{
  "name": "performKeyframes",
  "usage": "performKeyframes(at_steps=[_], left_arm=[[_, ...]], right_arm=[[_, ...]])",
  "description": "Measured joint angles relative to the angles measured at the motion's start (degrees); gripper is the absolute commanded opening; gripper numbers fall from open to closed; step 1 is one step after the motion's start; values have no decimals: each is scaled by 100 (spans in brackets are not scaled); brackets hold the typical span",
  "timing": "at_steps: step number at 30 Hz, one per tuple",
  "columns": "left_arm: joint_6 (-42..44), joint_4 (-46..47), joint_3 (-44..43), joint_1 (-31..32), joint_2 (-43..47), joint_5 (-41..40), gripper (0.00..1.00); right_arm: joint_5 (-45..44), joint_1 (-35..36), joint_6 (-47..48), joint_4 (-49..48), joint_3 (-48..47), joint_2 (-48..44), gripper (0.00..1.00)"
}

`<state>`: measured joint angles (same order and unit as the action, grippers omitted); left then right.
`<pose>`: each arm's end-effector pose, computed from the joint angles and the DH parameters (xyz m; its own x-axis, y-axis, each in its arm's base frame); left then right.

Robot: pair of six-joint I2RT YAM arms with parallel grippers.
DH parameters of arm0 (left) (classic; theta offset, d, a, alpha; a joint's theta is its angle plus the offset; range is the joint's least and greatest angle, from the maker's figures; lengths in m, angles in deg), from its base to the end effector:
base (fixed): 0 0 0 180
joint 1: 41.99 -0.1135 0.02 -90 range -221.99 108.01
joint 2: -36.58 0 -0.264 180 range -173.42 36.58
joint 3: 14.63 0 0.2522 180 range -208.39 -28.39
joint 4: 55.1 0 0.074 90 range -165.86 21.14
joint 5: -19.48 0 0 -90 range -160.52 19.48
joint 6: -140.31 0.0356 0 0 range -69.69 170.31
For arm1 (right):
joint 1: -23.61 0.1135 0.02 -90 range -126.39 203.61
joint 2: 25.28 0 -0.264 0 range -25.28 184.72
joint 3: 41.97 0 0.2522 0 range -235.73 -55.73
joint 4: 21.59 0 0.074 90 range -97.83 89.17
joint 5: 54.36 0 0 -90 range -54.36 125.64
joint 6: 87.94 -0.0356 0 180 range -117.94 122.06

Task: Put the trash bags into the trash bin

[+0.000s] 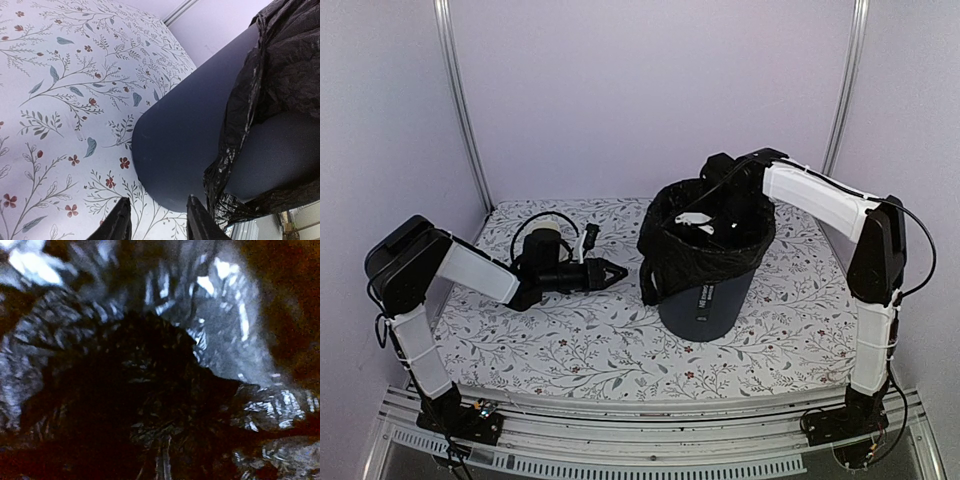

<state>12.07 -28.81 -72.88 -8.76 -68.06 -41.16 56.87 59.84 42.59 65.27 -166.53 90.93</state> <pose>0.2910 -0.2115 0.1502 -0.7598 -0.1472 -0.6333 0.4997 0.4910 -0.7136 0.3211 0.2512 0.2819 -0.2050 -0.9011 -0.3820 -0.9767 0.1627 0.1403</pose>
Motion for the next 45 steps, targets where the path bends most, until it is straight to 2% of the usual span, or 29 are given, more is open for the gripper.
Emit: performKeyframes(at_steps=[25, 34, 38, 42, 44, 45], left_arm=[[-87, 35, 42, -4, 15, 15, 39], [79, -208, 42, -146, 391, 9, 40], [455, -826, -96, -365, 745, -33, 42], [994, -1681, -531, -599, 1102, -227, 48], [1283, -2131, -804, -708, 1274, -415, 52], [1414, -2350, -946, -767, 1351, -525, 55]], right_arm=[[-262, -94, 92, 26, -1268, -396, 3], [142, -490, 81, -144, -1631, -686, 3], [562, -938, -28, -450, -1539, -970, 4], [1213, -1779, -426, -1252, -817, -1484, 21], [1491, -2326, -769, -1869, -223, -1814, 41], [1565, -2518, -981, -2116, 28, -1943, 46]])
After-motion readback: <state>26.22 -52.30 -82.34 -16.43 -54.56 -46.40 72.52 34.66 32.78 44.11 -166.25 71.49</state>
